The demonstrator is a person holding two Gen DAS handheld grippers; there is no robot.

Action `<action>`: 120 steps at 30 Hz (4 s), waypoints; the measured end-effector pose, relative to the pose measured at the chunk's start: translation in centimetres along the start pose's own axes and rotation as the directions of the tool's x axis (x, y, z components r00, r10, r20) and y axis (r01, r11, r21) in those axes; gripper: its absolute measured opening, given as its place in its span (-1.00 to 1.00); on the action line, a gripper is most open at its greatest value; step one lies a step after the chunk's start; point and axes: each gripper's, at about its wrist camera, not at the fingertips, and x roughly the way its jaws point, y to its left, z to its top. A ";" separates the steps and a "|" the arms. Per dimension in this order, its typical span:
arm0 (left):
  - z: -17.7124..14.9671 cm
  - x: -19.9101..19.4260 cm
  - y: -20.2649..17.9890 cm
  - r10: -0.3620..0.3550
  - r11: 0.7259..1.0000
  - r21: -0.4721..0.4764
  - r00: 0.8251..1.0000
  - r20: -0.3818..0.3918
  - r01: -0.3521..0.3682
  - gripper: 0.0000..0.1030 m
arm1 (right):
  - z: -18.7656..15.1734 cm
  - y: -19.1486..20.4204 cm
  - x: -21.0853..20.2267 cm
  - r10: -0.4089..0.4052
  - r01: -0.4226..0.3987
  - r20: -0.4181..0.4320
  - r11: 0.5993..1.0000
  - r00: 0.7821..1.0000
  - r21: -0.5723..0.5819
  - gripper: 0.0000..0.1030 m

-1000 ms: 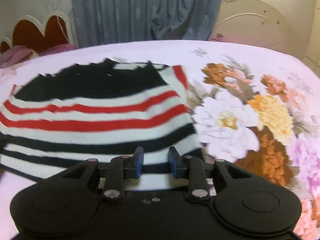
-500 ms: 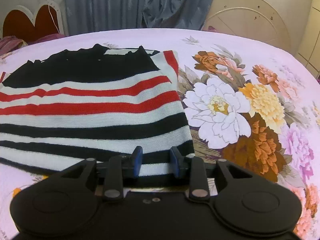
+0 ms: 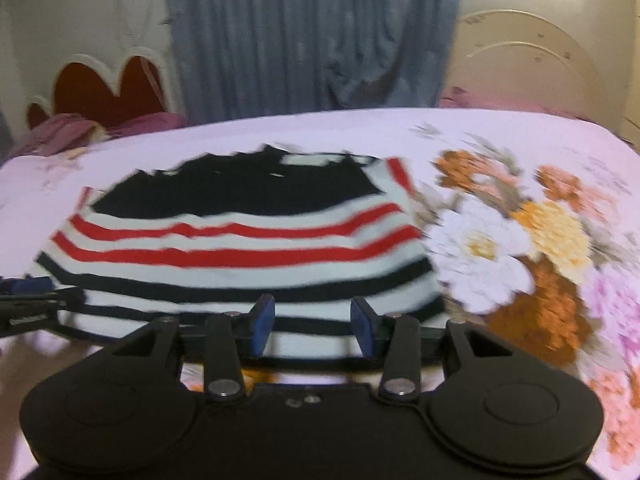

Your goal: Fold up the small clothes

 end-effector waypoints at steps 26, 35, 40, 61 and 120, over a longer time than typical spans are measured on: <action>-0.3 -0.8 3.7 -0.026 0.970 -0.243 0.993 -0.112 -0.002 0.41 | 3.3 5.1 6.2 0.090 -0.092 -0.023 0.992 0.996 -0.090 -0.20; -3.8 0.1 6.5 -0.195 0.856 -0.508 0.971 -0.139 0.099 0.58 | 1.8 5.7 8.5 0.019 -0.026 -0.064 0.992 0.998 -0.124 -0.14; -4.3 1.8 6.8 -0.219 0.811 -0.566 0.974 -0.054 0.151 0.59 | 1.8 5.9 8.6 0.014 -0.021 -0.062 0.992 0.998 -0.121 -0.08; -3.9 5.8 7.9 -0.172 0.677 -0.693 0.969 0.179 0.248 -0.71 | 1.2 7.2 9.8 -0.028 0.029 0.010 0.986 1.000 -0.164 0.00; 5.5 -0.5 -13.1 -0.210 0.972 -0.064 0.959 0.191 0.226 0.33 | 5.5 -11.5 3.5 0.238 -0.249 0.114 0.963 0.965 0.102 -0.53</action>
